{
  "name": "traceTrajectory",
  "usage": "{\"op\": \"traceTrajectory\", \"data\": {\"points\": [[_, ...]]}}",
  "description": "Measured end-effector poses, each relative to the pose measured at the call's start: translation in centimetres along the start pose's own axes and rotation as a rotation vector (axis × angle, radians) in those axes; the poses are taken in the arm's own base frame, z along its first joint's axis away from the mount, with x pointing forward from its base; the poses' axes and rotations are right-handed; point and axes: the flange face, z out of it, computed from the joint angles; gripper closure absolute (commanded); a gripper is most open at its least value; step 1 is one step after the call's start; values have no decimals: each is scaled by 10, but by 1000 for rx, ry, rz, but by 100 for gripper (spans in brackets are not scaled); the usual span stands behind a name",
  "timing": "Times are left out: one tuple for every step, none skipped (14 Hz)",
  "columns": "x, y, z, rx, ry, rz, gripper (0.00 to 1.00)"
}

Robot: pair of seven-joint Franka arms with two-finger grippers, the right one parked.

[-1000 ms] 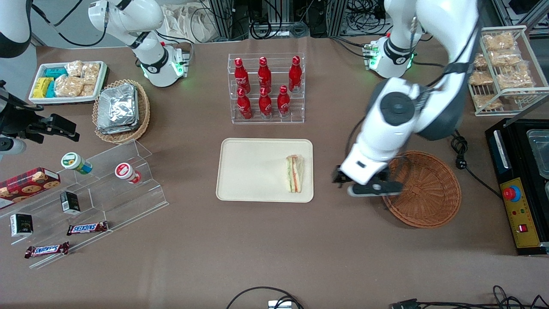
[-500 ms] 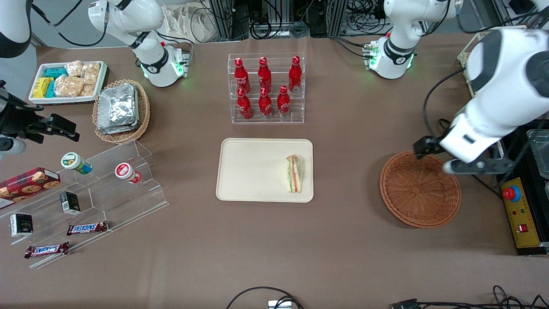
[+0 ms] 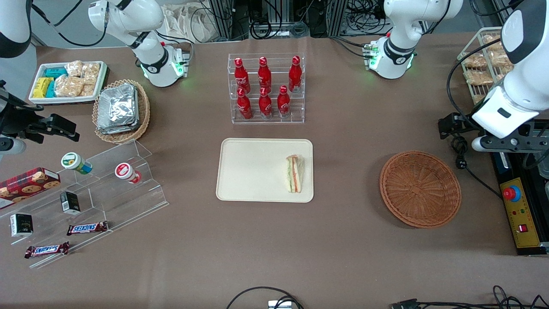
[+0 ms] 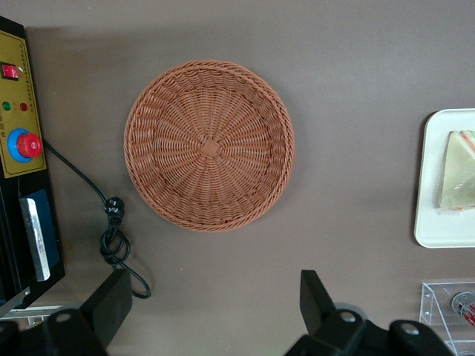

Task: Place sandwich from basket to tray

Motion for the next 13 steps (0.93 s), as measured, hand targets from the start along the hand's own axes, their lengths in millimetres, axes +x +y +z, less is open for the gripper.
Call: {"op": "traceTrajectory", "data": {"points": [[0, -1, -1, 0, 1, -1, 0], [-1, -2, -2, 0, 4, -4, 0], [-2, -5, -4, -1, 7, -9, 0], [-3, -7, -6, -1, 11, -12, 0], [-4, -8, -8, -1, 15, -14, 0], [-6, -9, -11, -2, 21, -15, 0], [-7, -9, -14, -2, 25, -16, 0], [-7, -9, -15, -2, 27, -16, 0], [-8, -10, -15, -2, 28, -18, 0], [-8, -13, -15, -3, 28, -24, 0], [-8, -19, -16, -4, 28, -34, 0], [-8, -24, -16, -7, 29, -44, 0], [-9, -27, -17, -9, 30, -50, 0]]}}
